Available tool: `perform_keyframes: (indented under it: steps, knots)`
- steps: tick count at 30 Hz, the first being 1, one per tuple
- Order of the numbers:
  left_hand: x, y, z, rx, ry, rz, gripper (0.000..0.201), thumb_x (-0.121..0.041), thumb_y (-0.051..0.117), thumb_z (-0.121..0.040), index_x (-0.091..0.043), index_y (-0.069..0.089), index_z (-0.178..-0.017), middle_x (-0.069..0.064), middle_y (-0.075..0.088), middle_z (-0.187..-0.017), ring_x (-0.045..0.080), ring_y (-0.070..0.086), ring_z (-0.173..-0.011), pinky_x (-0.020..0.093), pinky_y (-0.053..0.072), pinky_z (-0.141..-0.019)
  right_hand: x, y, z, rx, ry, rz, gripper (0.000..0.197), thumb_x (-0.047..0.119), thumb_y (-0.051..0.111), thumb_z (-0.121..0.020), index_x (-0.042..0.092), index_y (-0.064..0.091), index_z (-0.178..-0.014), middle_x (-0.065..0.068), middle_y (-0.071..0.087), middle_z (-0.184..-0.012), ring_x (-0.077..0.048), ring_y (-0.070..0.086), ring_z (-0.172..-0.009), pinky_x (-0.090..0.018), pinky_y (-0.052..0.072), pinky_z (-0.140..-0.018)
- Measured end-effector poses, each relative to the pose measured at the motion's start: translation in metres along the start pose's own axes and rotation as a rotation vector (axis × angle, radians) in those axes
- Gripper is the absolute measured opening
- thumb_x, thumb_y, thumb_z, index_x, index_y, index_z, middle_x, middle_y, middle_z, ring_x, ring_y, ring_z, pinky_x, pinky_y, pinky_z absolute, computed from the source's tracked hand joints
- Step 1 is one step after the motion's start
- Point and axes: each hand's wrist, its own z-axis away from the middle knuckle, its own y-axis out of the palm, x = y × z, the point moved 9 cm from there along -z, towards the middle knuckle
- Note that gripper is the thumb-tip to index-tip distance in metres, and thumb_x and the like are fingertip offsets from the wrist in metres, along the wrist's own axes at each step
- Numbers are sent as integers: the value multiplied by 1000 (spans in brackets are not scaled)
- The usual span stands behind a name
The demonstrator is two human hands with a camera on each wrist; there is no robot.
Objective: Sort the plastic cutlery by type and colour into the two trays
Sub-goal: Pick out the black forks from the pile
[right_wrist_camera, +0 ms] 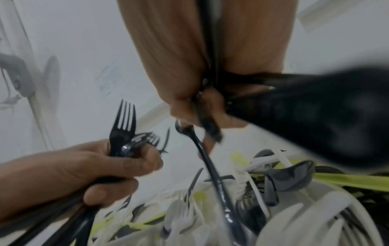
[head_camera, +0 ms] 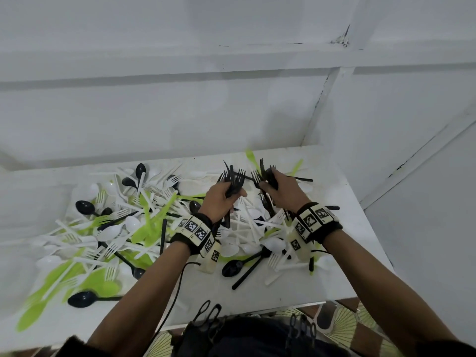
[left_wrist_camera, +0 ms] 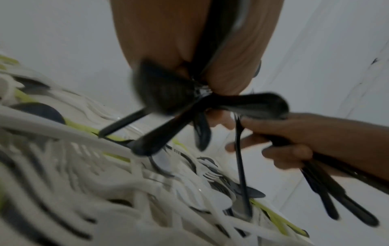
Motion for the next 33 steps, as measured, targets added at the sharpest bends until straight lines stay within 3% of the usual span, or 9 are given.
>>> perform_keyframes:
  steps: [3,6,10,12,16,18,23,28,33]
  knots:
    - [0,22,-8,41,-13,-149,23,-14,58,-101,-18,79,-95,-11,60,-76,17,61,-57,28,47,-61,7,-19,6,-131,21,-339,16,36,61,-101,22,54,-103,4,75,-79,-13,71,-62,-22,49,-48]
    - [4,47,-18,93,-63,-344,19,-25,63,-97,-15,78,-90,1,68,-83,26,66,-82,35,49,-71,11,-40,16,-248,50,-498,20,35,66,-98,18,55,-97,-5,76,-80,-15,71,-61,-23,49,-52]
    - [1,69,-28,74,-178,-547,38,-49,66,-87,-17,55,-70,10,63,-88,34,66,-87,36,49,-69,5,-56,29,-304,68,-477,30,30,76,-91,8,56,-95,-3,73,-77,-9,66,-63,-13,47,-60]
    - [-3,79,-32,91,-213,-668,48,-63,64,-85,-16,58,-79,12,63,-104,32,66,-90,35,49,-67,-8,-59,33,-299,84,-443,30,30,82,-85,12,59,-91,10,67,-77,-2,58,-67,-13,45,-67]
    - [0,97,-34,169,-264,-857,73,-75,56,-85,-9,63,-117,13,53,-130,31,63,-108,36,47,-75,-28,-65,46,-289,76,-486,23,27,83,-84,16,63,-87,14,68,-79,-4,64,-77,-13,47,-75]
    - [1,103,-35,174,-257,-890,67,-71,54,-88,-10,63,-113,15,50,-135,31,65,-105,37,50,-77,-34,-66,52,-289,76,-493,15,27,80,-87,19,68,-92,12,73,-87,-2,67,-82,-13,48,-76]
    - [5,100,-35,132,-315,-799,47,-58,62,-87,-11,64,-97,12,59,-120,30,66,-91,34,50,-65,-39,-48,57,-204,65,-562,7,22,65,-100,22,72,-101,-6,68,-71,-21,59,-55,-31,51,-61]
    - [11,71,-34,-22,-355,-559,47,-60,69,-80,-13,67,-84,6,70,-93,27,66,-83,32,50,-65,-40,-33,49,-174,68,-591,15,21,56,-105,20,71,-104,-6,60,-70,-26,56,-49,-33,50,-55]
    - [16,39,-25,-190,-312,-247,28,-41,77,-82,-18,62,-76,-1,66,-79,21,61,-79,29,43,-69,-34,-11,38,-75,100,-630,14,20,53,-106,16,67,-105,-5,58,-73,-25,60,-49,-32,48,-49]
